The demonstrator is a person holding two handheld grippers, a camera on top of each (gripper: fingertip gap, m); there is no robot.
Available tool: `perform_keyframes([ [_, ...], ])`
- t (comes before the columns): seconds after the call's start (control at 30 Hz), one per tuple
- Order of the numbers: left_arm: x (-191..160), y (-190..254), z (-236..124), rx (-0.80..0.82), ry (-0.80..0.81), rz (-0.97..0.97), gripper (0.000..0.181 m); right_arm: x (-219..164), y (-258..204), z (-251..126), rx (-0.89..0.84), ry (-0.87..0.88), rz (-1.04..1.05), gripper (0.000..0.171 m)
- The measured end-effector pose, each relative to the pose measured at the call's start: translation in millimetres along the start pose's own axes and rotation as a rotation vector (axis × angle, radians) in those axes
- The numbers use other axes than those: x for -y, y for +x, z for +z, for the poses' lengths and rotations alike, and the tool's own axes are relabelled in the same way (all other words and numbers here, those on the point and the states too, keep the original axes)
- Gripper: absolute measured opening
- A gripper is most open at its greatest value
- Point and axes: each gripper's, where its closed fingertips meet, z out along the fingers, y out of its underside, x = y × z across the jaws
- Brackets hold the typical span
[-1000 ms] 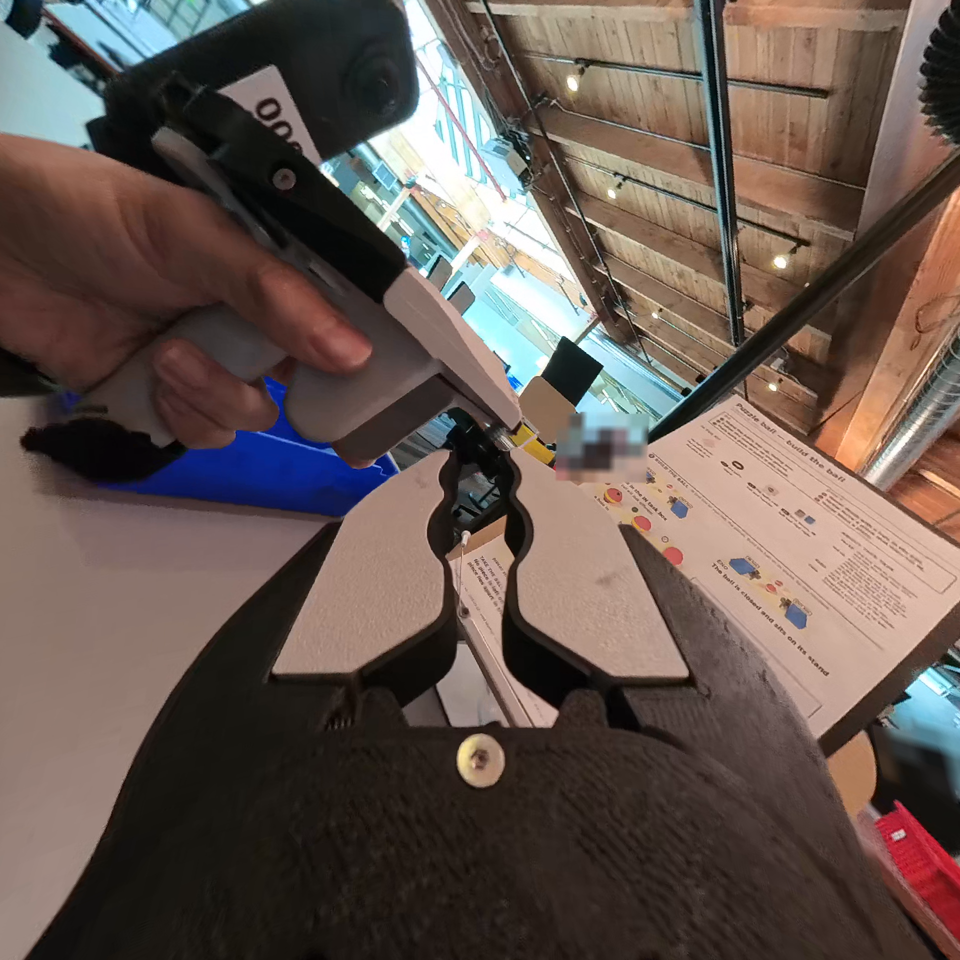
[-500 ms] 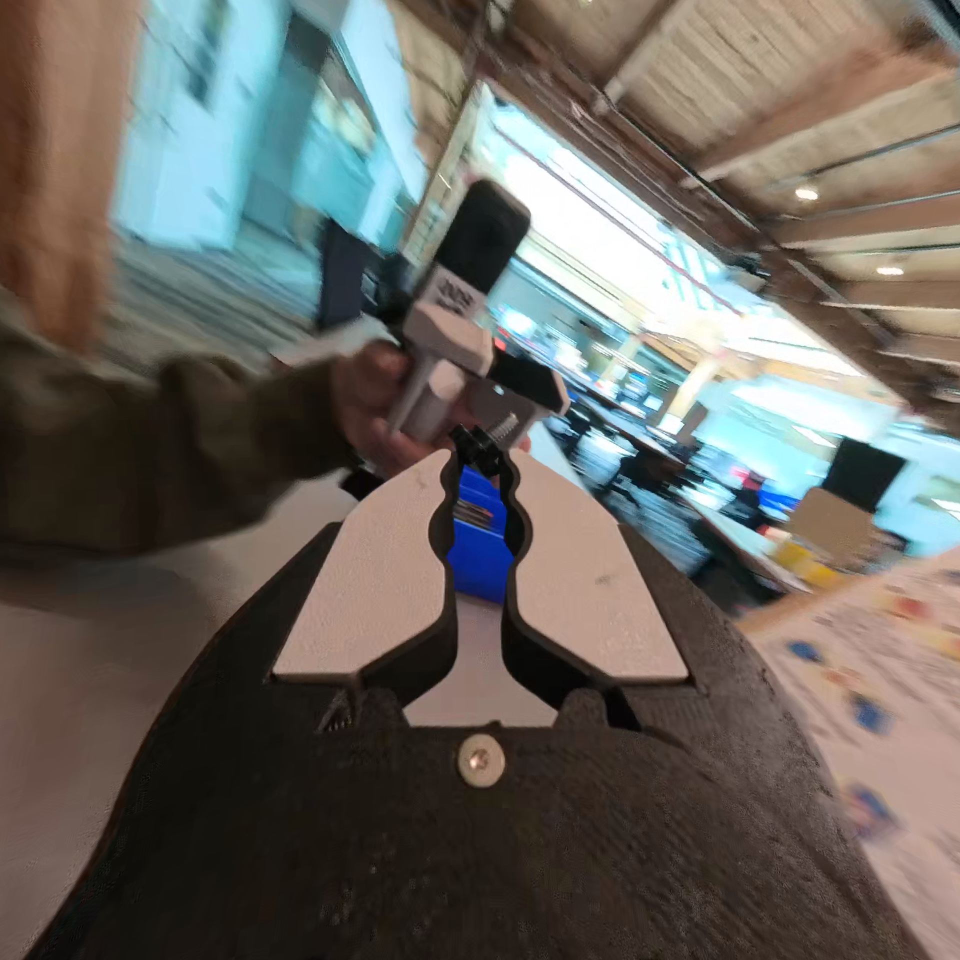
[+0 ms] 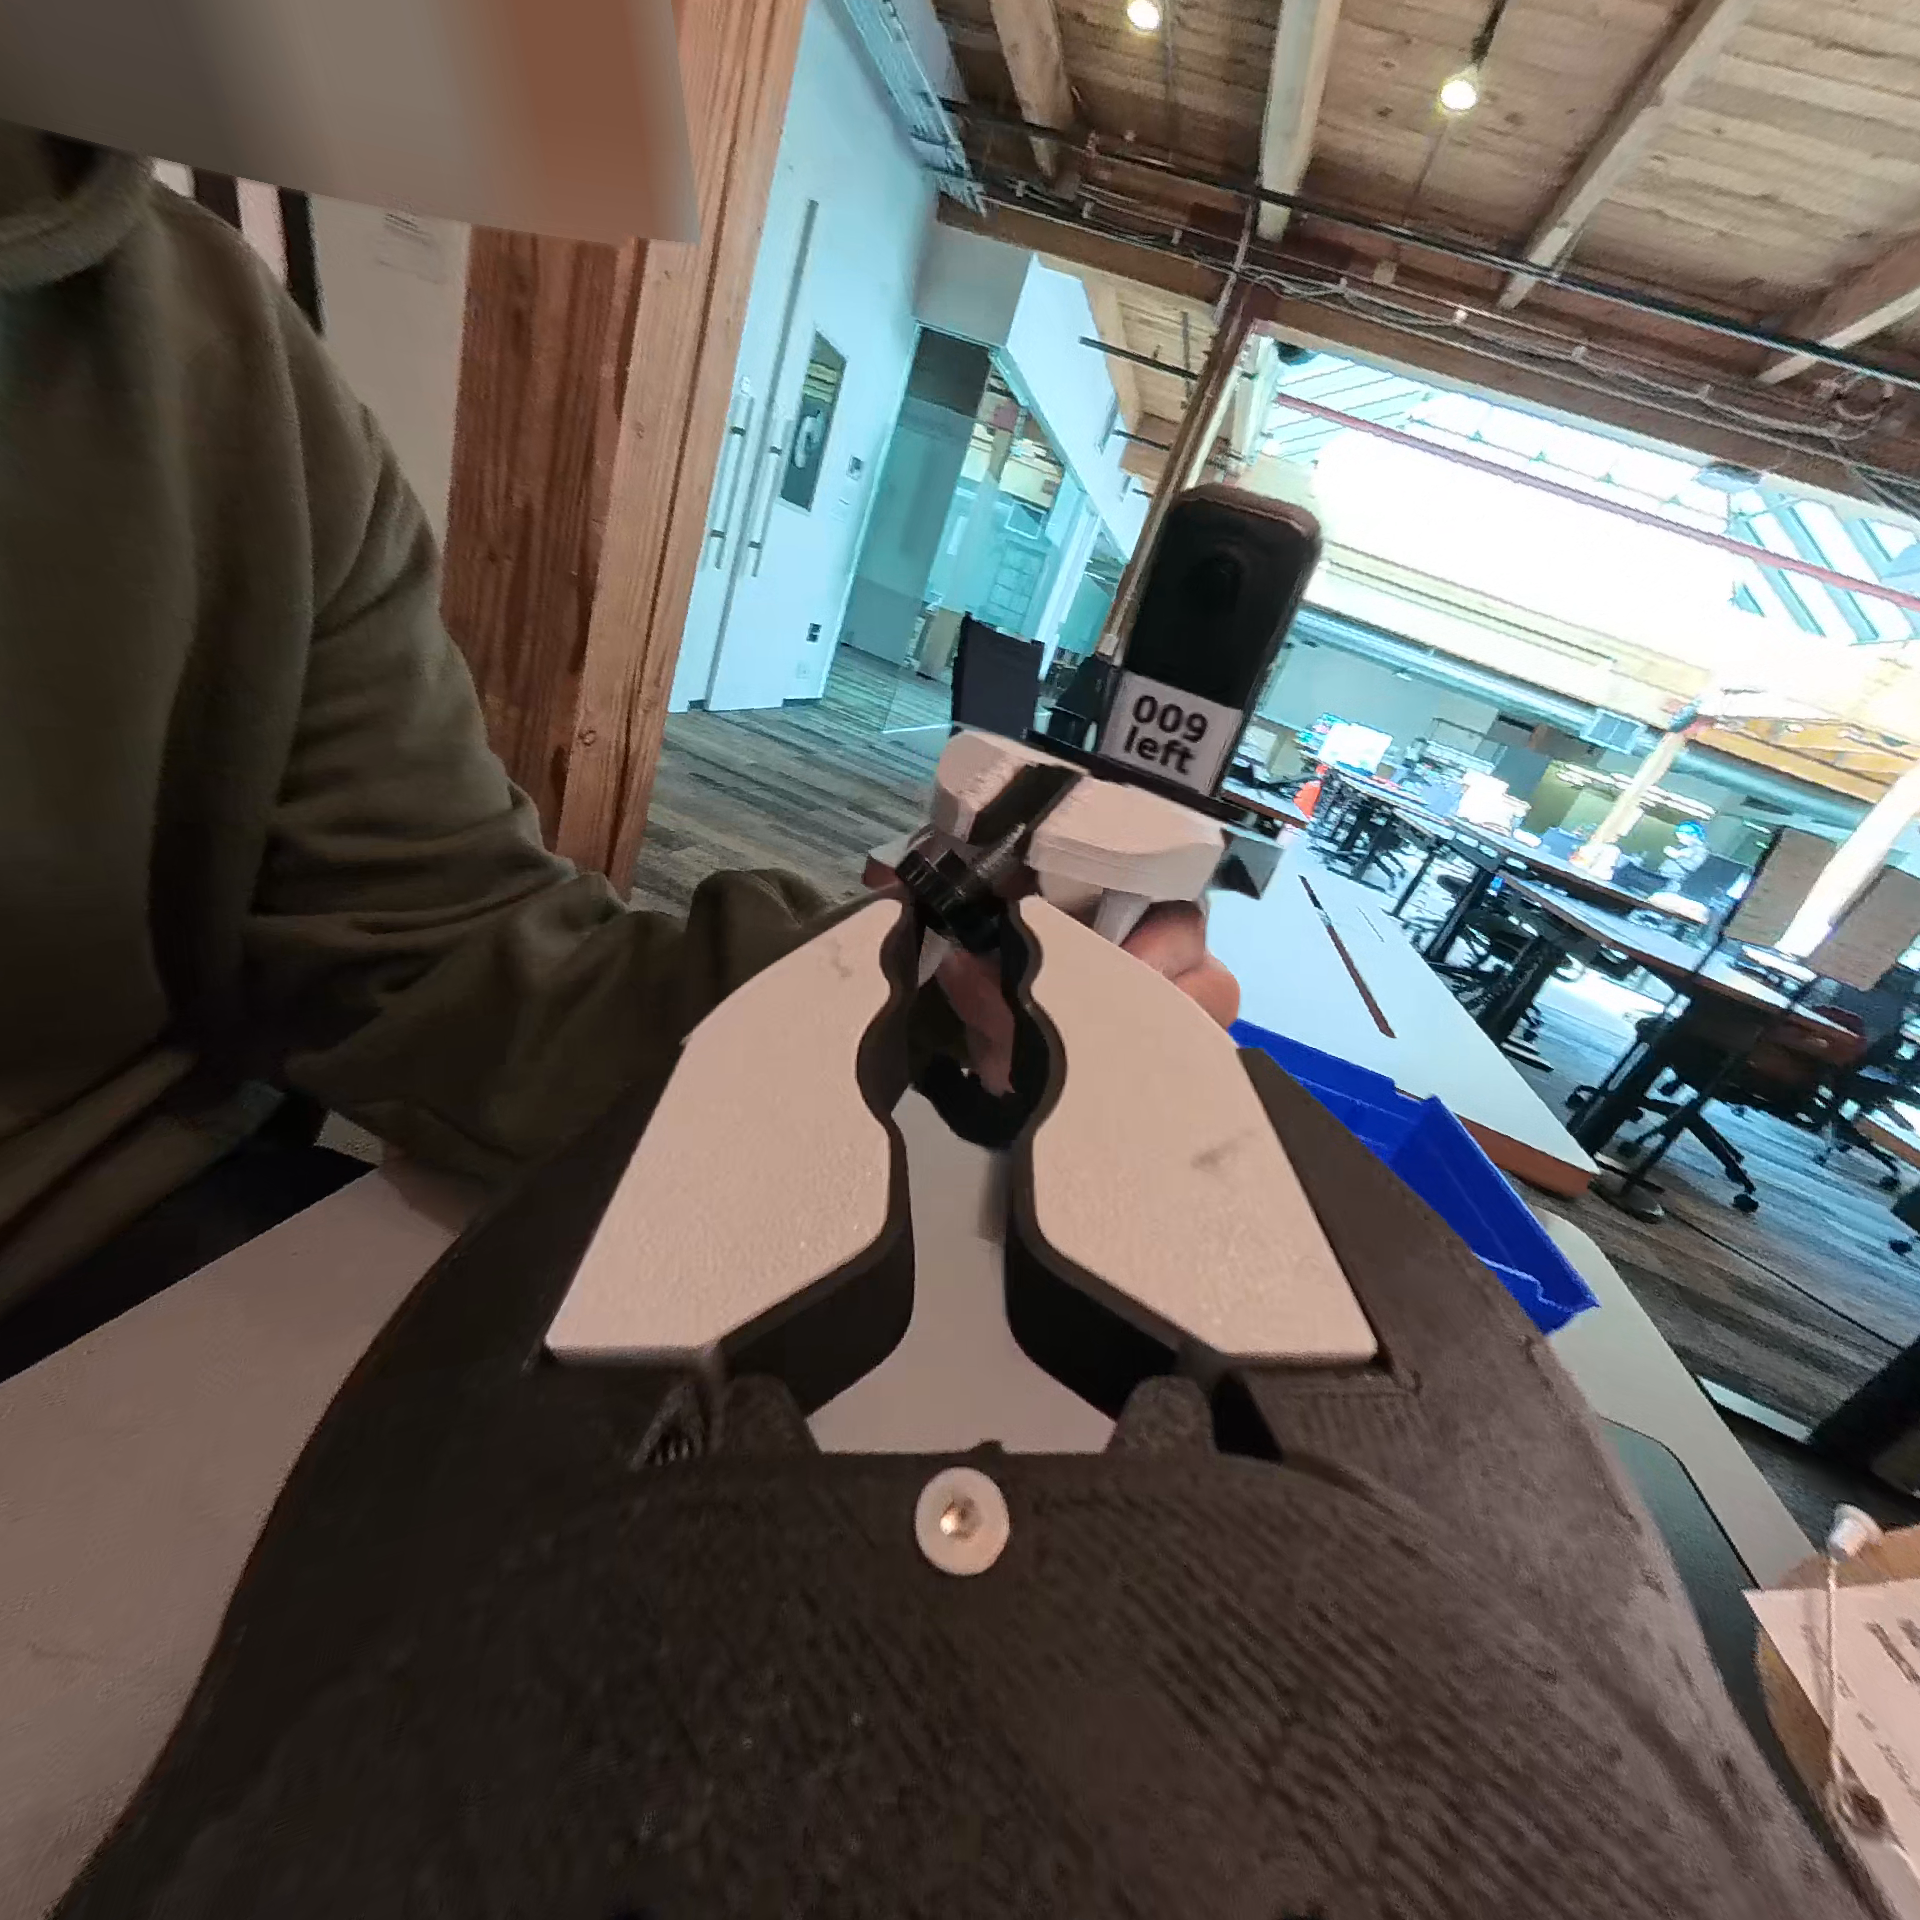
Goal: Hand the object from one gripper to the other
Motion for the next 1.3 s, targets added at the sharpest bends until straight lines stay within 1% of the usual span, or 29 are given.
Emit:
perform_keyframes([
  [0.07,2,-8,-2,0.054,0.002,-0.008,0.006,0,8,-2,-0.06,-0.003,0.012,0.017],
  [0.13,1,-24,-5,0.167,-0.02,-0.021,0.005,-7,25,-6,-0.183,-0.062,-0.024,0.02],
  [0.2,-1,-43,-9,0.318,-0.061,-0.041,0.005,-17,36,-8,-0.277,-0.161,-0.103,0.034],
  [0.27,0,-62,-16,0.484,-0.067,-0.078,0.005,-24,51,-10,-0.406,-0.271,-0.25,0.037],
  [0.33,-1,-76,-21,0.595,-0.057,-0.145,0.005,-28,66,-13,-0.551,-0.374,-0.45,0.04],
  [0.4,-3,-83,-22,0.658,-0.045,-0.178,0.004,-24,73,-13,-0.647,-0.428,-0.623,0.043],
  [0.5,-2,-91,-24,0.724,-0.007,-0.217,0.005,-17,84,-18,-0.794,-0.474,-0.764,0.043],
  [0.6,4,-94,-25,0.778,0.04,-0.203,0.005,-15,90,-23,-0.882,-0.48,-0.801,0.037],
  [0.7,8,-95,-25,0.802,0.066,-0.187,0.005,-17,95,-25,-0.934,-0.463,-0.726,0.035],
  [0.73,9,-95,-25,0.81,0.077,-0.183,0.005,-19,94,-22,-0.922,-0.449,-0.697,0.03],
  [0.8,9,-96,-24,0.813,0.084,-0.186,0.005,-16,96,-25,-0.963,-0.41,-0.655,0.023],
  [0.97,8,-97,-23,0.82,0.082,-0.185,0.005,-18,97,-26,-0.925,-0.4,-0.561,0.022],
  [1.03,9,-95,-22,0.788,0.083,-0.175,0.005,-17,96,-26,-0.89,-0.377,-0.521,0.022],
  [1.1,11,-88,-20,0.71,0.077,-0.135,0.005,-14,92,-24,-0.813,-0.316,-0.421,0.022],
  [1.13,13,-82,-19,0.661,0.074,-0.11,0.006,-12,87,-22,-0.749,-0.256,-0.342,0.022],
  [1.2,16,-67,-18,0.537,0.073,-0.077,0.009,-7,71,-15,-0.546,-0.127,-0.158,0.022],
  [1.3,15,-45,-17,0.344,0.065,-0.091,0.011,5,47,-16,-0.274,0.05,0.081,0.022],
])
